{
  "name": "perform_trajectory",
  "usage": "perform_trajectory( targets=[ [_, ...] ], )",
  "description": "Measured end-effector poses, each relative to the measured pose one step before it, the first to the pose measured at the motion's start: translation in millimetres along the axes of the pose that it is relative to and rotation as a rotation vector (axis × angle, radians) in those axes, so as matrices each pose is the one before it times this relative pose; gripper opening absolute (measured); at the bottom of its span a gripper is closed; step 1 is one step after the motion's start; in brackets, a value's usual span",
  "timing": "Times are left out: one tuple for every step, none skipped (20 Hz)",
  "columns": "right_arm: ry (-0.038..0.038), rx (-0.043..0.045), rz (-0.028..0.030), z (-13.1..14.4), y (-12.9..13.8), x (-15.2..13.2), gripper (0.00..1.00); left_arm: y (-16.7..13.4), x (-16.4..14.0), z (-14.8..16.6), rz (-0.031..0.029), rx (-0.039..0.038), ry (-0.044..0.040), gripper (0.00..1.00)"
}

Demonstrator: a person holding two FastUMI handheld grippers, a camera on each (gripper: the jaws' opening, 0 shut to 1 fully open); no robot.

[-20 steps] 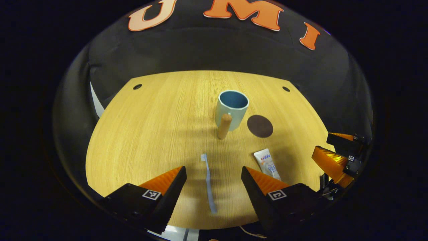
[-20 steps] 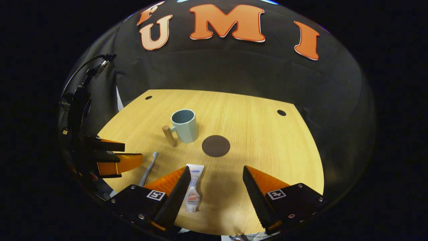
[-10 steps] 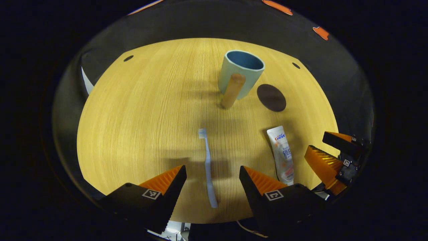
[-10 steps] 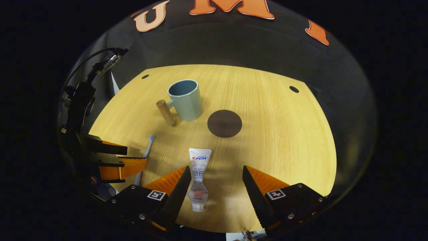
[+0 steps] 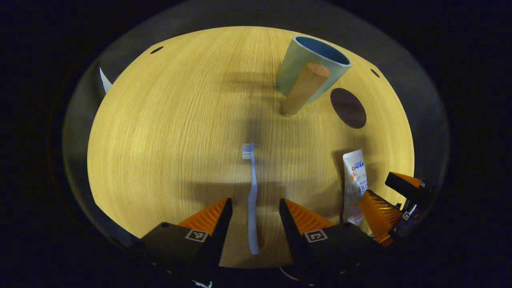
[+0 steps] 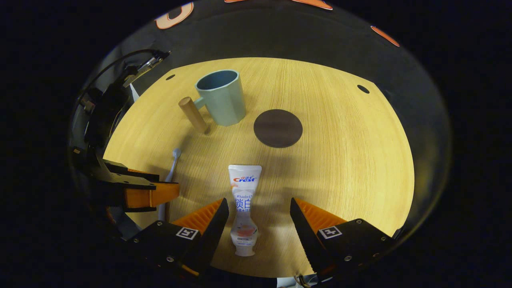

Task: Put the toothbrush and toothpaste on the desktop into the cup, then pick up the cup and place it on the coaster on the desktop.

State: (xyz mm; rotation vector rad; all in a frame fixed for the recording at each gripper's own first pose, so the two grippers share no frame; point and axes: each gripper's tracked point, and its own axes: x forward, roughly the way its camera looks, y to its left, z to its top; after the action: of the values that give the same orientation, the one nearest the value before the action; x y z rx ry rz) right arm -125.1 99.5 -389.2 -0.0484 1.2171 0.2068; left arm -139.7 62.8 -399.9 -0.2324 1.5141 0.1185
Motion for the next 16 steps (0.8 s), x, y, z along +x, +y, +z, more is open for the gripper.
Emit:
perform_trajectory(
  targets=[
    [0.00786,-0.00021,0.00085,-1.77,1.45,4.55,0.93,5.10,-0.24,2.14,0.02340,0.01153,0.01608,0.61],
    [0.00660,0.00039,0.00237,-1.57,1.68,3.59,0.94,4.28,-0.91,1.41,0.00934,0.01599,-0.00926,0.49],
    [0.00534,-0.00001,0.00235,-0.89,1.30,2.55,0.94,2.47,2.26,2.36,0.01731,0.00475,-0.00231,0.42],
    [0.00415,-0.00170,0.00027,-1.56,0.23,1.06,0.94,-5.94,4.22,-8.67,0.01312,-0.00660,0.01452,0.25],
    [0.00484,-0.00505,-0.00025,-0.81,-0.04,1.14,0.94,-0.15,-1.75,2.49,-0.00243,0.01646,0.00046,0.07],
    [0.00377,-0.00611,-0.00247,-0.62,-0.14,0.83,0.94,-0.01,2.85,-0.44,-0.00659,0.00016,0.00263,0.08],
    [0.00462,-0.00370,-0.00134,-1.24,-0.36,0.95,0.94,-0.24,-0.66,0.28,-0.00516,0.00786,-0.00205,0.07],
    [0.00256,-0.00200,0.00120,-0.03,0.08,1.35,0.94,-2.00,-0.52,2.03,-0.01729,0.00172,-0.01154,0.07],
    [0.00228,0.00240,-0.00066,-0.86,-0.03,1.39,0.92,-1.67,2.23,0.42,-0.01164,-0.00032,-0.00416,0.07],
    [0.01031,0.00494,0.00465,-1.81,0.61,0.79,0.86,-0.97,-4.73,-0.58,-0.01021,0.00247,-0.00448,0.06],
    [0.00594,0.00572,0.00377,-1.83,0.87,1.94,0.80,-0.03,-2.54,2.63,-0.00682,0.00091,-0.01563,0.06],
    [0.00515,0.00017,-0.00035,-1.78,-0.30,2.09,0.79,-0.25,-2.23,2.45,-0.00392,0.01029,-0.01728,0.06],
    [0.00340,-0.00285,-0.00197,-1.48,-0.18,0.10,0.77,-0.02,-3.79,4.36,-0.00547,0.00725,-0.01942,0.06],
    [0.00124,-0.00232,0.00201,-0.08,0.43,1.56,0.75,-2.91,-3.55,2.19,-0.01644,-0.00345,-0.02011,0.06],
    [0.00092,-0.00100,0.00332,-0.18,1.38,1.29,0.70,-3.59,-4.34,2.93,-0.01939,-0.00739,-0.01709,0.05],
    [0.00053,-0.00175,0.00092,-0.30,0.59,1.17,0.69,-0.58,-6.79,3.59,-0.01006,0.00062,-0.01962,0.05]
  ],
)
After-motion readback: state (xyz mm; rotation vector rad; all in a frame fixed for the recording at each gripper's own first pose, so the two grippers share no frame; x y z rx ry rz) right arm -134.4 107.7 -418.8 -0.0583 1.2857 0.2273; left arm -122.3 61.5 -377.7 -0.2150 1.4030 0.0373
